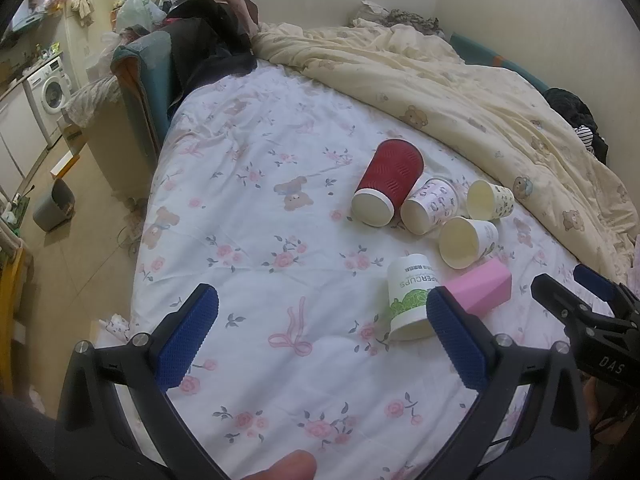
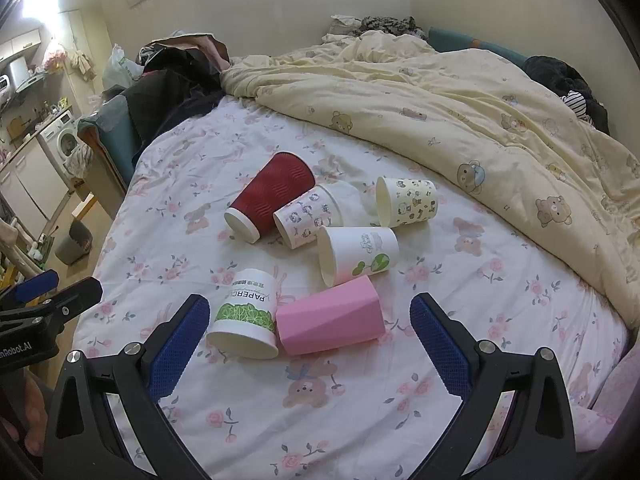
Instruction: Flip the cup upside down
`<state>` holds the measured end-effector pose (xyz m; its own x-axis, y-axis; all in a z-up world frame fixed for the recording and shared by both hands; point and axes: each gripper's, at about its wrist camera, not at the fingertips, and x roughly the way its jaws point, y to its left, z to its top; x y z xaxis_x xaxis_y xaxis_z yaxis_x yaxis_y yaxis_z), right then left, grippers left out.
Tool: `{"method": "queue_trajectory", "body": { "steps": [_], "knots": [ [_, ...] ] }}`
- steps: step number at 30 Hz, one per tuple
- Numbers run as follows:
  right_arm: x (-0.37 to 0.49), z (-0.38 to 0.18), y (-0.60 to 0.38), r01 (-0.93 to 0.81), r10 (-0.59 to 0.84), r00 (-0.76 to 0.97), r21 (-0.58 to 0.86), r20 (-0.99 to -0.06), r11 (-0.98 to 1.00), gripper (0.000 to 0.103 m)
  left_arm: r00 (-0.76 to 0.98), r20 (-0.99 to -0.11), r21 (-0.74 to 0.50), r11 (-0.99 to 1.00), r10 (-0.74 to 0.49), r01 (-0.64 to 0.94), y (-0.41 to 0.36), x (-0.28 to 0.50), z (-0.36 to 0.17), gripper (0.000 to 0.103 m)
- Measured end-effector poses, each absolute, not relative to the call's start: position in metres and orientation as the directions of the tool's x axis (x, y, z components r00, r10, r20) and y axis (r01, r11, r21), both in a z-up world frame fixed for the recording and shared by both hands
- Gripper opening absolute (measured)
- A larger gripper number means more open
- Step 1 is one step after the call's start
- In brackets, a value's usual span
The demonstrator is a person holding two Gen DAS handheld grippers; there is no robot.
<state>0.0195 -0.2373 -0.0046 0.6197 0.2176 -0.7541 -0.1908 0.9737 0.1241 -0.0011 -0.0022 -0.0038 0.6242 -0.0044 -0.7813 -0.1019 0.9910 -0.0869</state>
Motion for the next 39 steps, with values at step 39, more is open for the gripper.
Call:
{"method": "queue_trajectory", "body": {
  "steps": [39],
  "knots": [
    [0.0195,-0.0046,-0.2360,-0.185,0.221,0.618,0.133,-0.755,0.974,0.102,0.625,-0.780,-0.098,0.989,-0.009,-0.109,0.0040,-0.0007,-0.0007,0.103]
  ]
}}
